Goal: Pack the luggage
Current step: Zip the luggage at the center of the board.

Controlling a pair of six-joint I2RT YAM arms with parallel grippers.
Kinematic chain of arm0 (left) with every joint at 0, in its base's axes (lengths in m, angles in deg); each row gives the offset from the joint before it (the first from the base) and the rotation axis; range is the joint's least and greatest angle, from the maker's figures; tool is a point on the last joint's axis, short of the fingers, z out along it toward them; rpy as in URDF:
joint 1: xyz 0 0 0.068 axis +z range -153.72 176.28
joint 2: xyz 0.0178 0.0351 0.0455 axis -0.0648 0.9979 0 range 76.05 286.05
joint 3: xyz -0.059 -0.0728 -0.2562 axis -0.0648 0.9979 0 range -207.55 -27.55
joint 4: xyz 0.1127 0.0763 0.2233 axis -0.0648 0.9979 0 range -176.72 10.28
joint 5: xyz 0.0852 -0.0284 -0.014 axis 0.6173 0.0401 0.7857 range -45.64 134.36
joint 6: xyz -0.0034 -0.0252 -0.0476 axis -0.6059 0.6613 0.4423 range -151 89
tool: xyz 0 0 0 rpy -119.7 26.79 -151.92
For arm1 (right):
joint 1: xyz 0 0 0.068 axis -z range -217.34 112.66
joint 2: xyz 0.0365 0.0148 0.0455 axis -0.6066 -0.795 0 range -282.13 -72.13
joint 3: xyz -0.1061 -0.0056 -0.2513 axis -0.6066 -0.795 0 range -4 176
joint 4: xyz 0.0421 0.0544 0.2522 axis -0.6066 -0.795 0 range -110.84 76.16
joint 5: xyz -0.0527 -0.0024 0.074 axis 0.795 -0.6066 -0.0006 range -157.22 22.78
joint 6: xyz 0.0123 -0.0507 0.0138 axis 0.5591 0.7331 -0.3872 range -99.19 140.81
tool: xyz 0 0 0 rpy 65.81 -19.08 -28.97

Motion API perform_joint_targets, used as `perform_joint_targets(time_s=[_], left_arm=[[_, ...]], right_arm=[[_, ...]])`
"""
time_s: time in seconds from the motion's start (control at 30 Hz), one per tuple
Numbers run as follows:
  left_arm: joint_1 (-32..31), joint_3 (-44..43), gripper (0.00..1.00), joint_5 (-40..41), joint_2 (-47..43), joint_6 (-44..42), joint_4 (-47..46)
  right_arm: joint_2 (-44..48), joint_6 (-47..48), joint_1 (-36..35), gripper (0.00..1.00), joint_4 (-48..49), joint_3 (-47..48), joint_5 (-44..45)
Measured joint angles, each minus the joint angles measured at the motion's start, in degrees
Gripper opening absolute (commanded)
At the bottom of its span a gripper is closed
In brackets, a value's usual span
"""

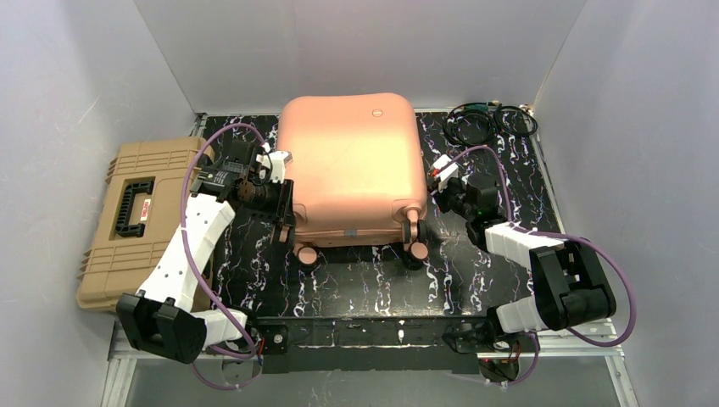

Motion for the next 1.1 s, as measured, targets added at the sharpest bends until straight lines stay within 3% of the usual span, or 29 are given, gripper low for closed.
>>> perform_joint_targets(time_s=[0.53, 0.93, 1.1], left_arm=[[-0.15, -0.35, 0.0, -2.91, 0.07, -14.16, 2.78], [-0.15, 0.63, 0.0, -5.09, -1.05, -24.81, 4.39], [-0.17, 2.23, 0.0, -7.91, -2.86, -30.01, 5.25]], right_arm=[[-1.55, -3.93, -3.41, 0.01, -0.26, 2.01, 13.31], [-15.39, -5.68, -3.19, 0.01, -3.61, 18.1, 17.68], [-24.63, -5.66, -2.84, 0.01, -7.26, 30.42, 17.16]])
